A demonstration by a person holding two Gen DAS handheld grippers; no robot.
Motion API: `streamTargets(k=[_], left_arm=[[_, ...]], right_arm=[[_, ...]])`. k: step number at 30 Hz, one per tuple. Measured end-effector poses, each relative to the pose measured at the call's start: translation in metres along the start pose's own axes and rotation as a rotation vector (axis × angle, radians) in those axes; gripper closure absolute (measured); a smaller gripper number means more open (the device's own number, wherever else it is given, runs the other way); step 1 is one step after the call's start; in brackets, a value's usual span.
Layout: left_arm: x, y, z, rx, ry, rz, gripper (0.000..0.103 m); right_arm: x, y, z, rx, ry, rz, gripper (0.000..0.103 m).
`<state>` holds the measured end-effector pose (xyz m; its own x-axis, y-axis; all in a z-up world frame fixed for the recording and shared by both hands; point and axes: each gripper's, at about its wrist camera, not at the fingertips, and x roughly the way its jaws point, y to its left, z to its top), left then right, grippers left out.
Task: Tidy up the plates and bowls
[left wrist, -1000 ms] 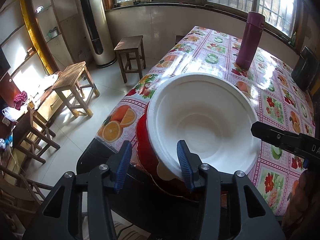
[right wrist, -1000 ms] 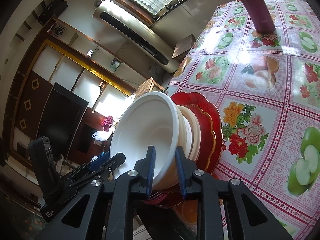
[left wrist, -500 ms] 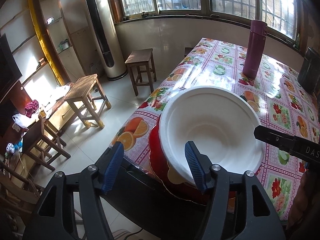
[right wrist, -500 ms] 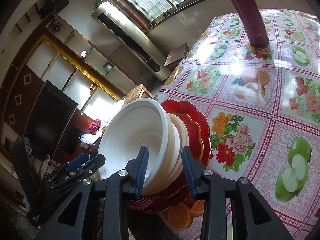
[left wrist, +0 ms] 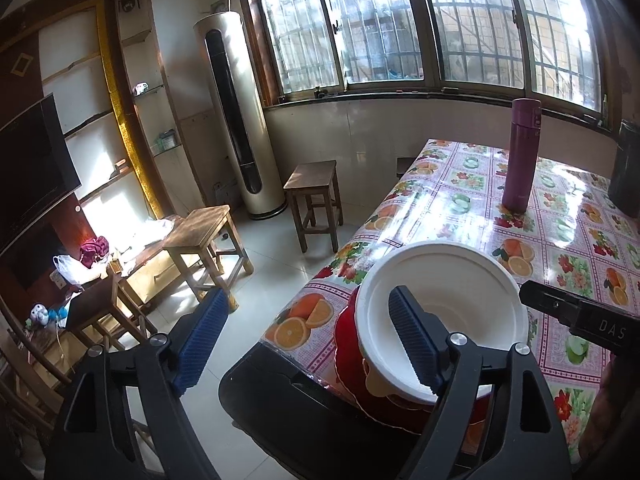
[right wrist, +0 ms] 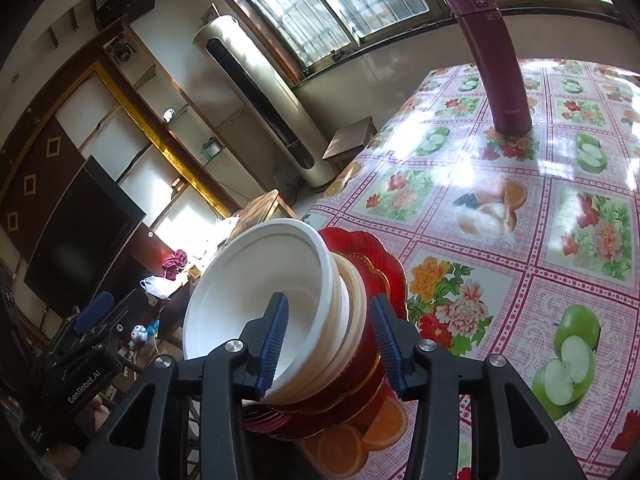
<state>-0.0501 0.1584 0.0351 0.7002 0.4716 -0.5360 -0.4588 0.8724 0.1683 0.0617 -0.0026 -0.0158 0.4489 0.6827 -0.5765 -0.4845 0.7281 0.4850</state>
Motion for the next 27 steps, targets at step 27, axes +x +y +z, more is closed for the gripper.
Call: streamTargets(k=[27], left_arm=[[-0.012, -0.019, -0.006, -0.054, 0.008, -0.089, 0.020]], right_arm=[[-0.062, 0.047, -0.028, -0.276, -0.310, -0.051, 0.016]])
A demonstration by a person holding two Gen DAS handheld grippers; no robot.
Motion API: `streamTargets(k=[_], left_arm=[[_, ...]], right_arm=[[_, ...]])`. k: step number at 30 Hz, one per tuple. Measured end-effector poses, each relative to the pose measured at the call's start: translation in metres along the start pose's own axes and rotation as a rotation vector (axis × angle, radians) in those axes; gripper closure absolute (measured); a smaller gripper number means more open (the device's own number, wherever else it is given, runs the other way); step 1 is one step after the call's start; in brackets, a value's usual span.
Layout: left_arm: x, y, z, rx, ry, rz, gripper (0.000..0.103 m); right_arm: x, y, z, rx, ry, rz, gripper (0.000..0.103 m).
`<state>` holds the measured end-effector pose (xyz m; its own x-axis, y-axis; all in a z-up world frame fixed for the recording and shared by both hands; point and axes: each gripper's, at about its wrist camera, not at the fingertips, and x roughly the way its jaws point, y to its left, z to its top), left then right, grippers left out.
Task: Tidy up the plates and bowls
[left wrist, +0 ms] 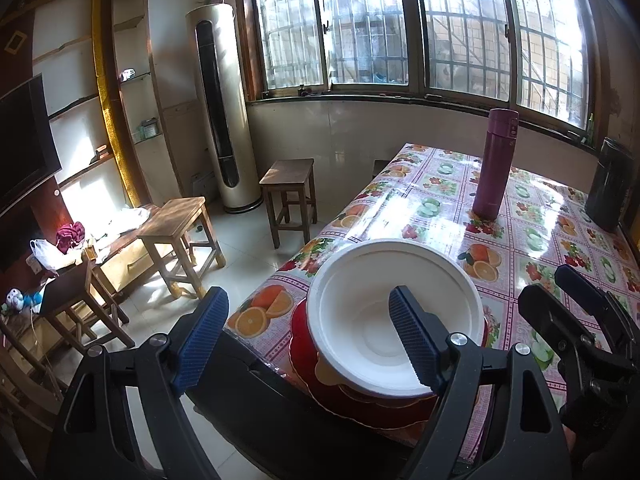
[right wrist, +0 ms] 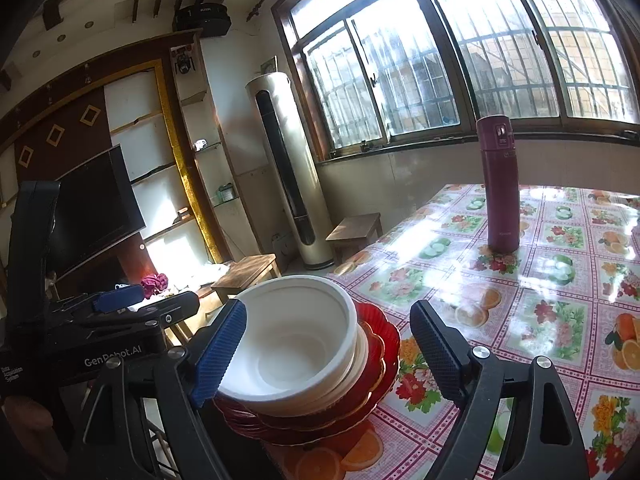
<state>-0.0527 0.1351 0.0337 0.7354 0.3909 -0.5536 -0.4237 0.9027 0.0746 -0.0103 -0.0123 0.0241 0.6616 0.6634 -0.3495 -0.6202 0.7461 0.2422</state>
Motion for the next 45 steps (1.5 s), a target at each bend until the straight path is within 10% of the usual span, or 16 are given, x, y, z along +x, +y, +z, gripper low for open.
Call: streamTargets(k=[17, 45], left_arm=[[-0.013, -0.010, 0.002, -0.006, -0.069, 0.015, 0.019], [-0.013, -0.015, -0.003, -0.003, -0.043, -0.029, 0.018]], right_arm=[[-0.036, 0.009, 0.002, -0.065, -0.186, -0.017, 0.000], [-0.024, 0.005, -0.005, -0.085, -0.128, -0.093, 0.000]])
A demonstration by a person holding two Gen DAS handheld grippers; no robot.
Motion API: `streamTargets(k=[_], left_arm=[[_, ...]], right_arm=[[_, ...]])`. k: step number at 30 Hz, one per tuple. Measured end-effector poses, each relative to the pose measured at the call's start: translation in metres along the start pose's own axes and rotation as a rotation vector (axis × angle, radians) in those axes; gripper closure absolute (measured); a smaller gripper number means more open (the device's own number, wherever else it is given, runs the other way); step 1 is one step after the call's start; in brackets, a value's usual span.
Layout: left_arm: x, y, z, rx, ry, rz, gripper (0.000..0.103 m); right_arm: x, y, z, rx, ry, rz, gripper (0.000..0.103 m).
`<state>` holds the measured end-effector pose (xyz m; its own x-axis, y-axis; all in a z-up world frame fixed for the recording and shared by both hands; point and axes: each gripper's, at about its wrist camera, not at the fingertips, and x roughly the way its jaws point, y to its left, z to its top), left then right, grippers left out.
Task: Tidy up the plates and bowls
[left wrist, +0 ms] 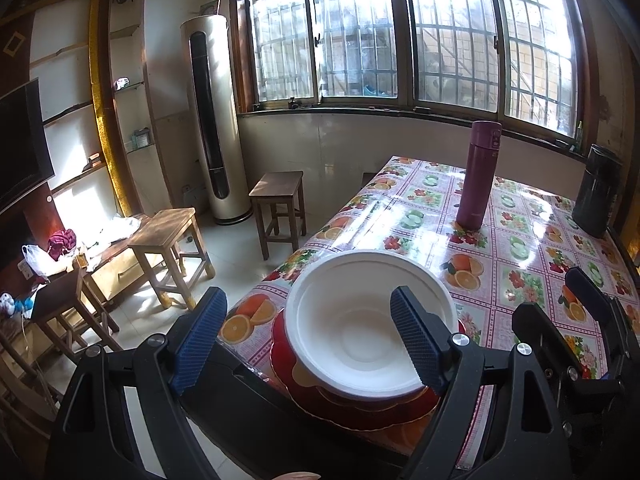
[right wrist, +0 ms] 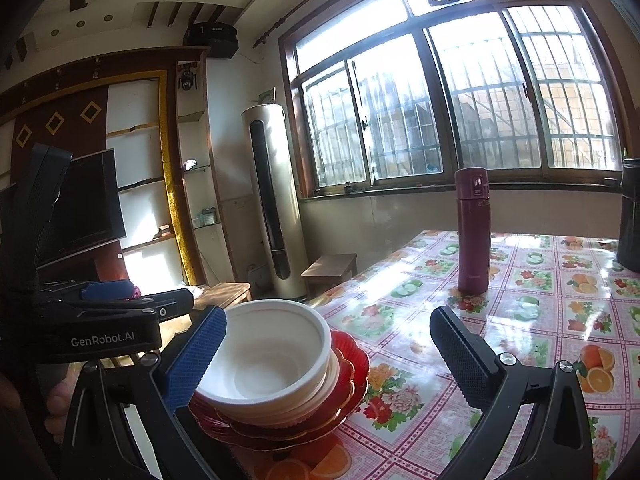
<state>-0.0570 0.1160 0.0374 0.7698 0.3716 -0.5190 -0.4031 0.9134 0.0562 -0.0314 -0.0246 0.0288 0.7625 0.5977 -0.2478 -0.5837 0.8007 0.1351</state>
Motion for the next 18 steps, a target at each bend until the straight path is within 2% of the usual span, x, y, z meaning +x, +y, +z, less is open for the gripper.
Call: streamTargets(k=[18], left_arm=[[-0.0013, -0.0019, -0.0002, -0.005, -0.012, -0.014, 0.018]], right_arm=[[-0.0010, 0.0004, -0.0013, -0.002, -0.004, -0.006, 0.000]])
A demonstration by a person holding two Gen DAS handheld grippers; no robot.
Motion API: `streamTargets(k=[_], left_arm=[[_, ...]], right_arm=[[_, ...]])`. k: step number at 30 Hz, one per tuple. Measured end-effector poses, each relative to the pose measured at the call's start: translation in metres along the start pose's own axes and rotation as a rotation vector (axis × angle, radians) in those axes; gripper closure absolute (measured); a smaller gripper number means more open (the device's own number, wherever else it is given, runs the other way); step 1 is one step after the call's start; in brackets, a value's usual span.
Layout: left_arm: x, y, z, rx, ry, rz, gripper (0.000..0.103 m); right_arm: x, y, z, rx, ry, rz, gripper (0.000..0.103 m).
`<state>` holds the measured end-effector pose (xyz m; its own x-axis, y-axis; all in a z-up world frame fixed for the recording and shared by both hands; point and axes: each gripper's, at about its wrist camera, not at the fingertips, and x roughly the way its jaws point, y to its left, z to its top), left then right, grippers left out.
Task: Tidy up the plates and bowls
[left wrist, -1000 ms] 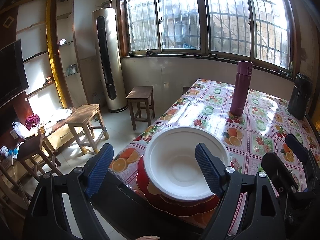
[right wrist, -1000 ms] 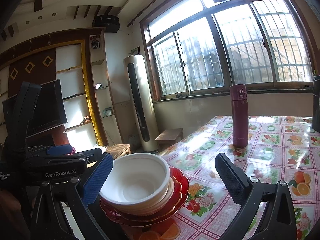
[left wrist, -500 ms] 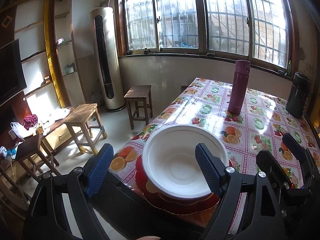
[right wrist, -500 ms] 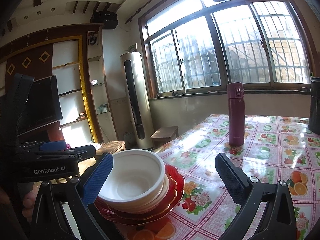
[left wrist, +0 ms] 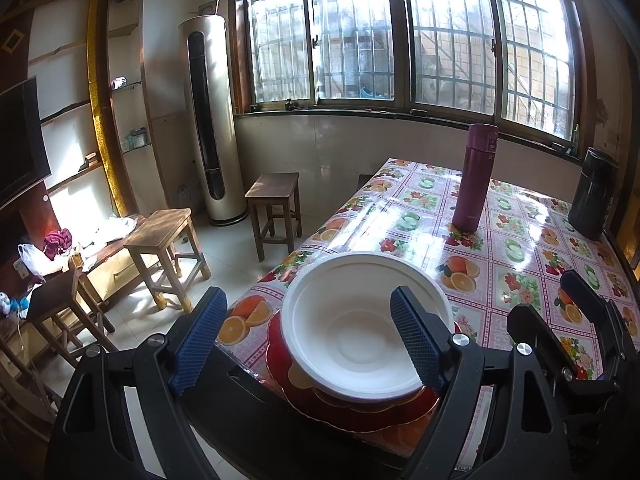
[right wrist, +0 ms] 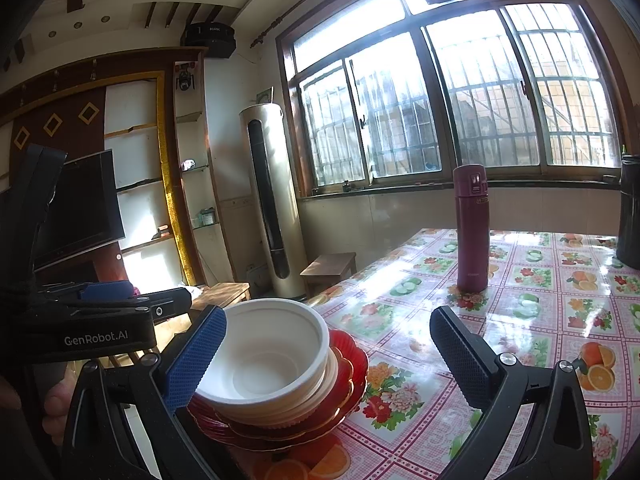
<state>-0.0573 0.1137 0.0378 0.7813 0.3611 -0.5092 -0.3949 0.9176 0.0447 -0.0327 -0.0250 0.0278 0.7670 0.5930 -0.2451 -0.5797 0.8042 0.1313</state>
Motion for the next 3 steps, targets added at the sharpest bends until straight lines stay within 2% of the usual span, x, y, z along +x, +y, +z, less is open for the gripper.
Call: streamTargets(k=[3], left_arm=[[-0.0012, -0.0029, 0.0013, 0.019, -0.013, 0.007, 0.018]], right_arm=[[0.0003, 0.0002, -0.0004, -0.003, 0.000, -0.004, 0.000]])
